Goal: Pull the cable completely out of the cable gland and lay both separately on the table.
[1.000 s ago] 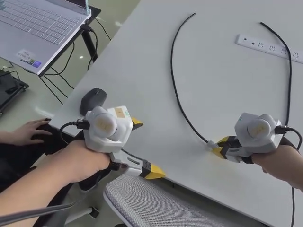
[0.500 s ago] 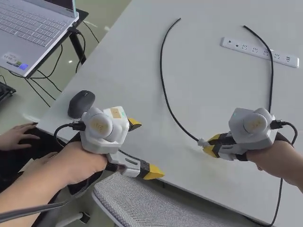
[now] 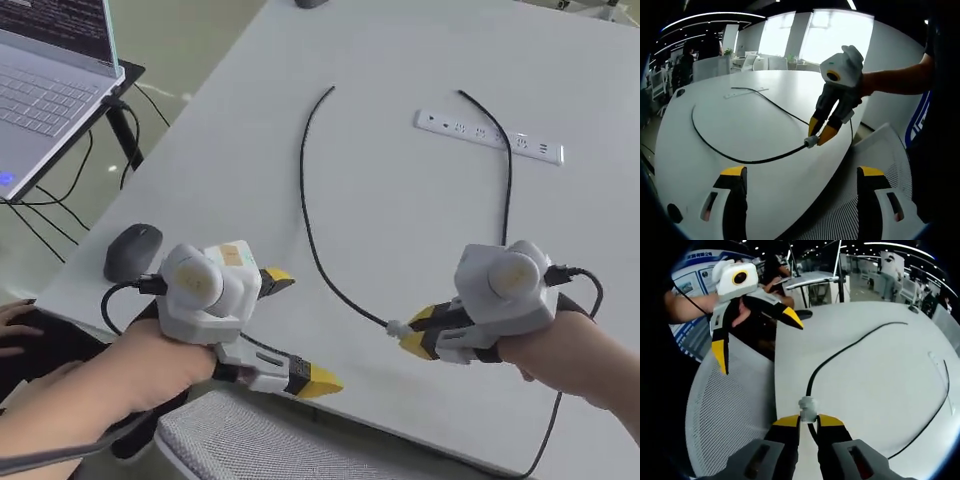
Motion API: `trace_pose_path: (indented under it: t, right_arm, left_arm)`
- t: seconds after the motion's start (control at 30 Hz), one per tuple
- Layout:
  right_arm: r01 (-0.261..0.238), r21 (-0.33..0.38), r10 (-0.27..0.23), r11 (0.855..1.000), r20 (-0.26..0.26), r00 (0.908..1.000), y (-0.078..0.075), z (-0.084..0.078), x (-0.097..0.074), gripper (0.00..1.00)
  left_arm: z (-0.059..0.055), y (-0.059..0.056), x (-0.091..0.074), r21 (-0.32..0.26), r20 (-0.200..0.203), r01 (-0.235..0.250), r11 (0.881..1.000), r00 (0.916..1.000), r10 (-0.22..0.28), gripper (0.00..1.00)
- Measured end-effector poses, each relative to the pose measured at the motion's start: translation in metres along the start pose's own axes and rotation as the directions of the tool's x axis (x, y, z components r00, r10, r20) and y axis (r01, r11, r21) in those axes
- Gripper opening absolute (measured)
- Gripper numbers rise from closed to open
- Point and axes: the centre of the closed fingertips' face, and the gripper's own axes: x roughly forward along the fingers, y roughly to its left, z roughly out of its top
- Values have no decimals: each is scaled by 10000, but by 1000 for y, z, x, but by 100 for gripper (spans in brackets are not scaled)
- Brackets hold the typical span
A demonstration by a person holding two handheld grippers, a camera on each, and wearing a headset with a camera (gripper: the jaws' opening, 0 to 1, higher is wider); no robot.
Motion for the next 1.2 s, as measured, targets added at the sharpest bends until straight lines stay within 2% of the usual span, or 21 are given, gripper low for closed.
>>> trace_pose_path:
  t: [0.23,0.53,0.6,0.73,0.8,0.93,1.2]
  right_arm:
    - [-291,-234,291,9993,-8,9996,15,4,-13,7]
    - [-556,-624,571,9965,224,9981,27,14,-31,7]
    - [-560,-828,588,9950,324,9977,29,16,-34,7]
    - [-559,-1146,611,9918,418,9973,33,19,-40,7]
    - [-509,-1389,581,9890,479,9972,34,21,-42,7]
    - [-529,-1748,635,9832,560,9964,39,23,-46,7]
    - [-504,-2109,643,9762,599,9961,41,24,-50,7]
  left_arm:
    - [14,-18,10,458,-84,517,9976,9986,-514,89]
    - [28,-31,27,823,-45,1048,9911,9945,-1048,86]
    - [30,-35,31,852,-2,1282,9881,9917,-1286,84]
    - [31,-44,37,876,-164,1668,9821,9860,-1660,79]
    - [32,-49,39,1137,-265,1806,9770,9835,-1788,76]
    - [34,-52,41,1003,-188,2011,9744,9796,-2002,73]
    - [38,-57,44,600,4,2575,9644,9662,-2580,58]
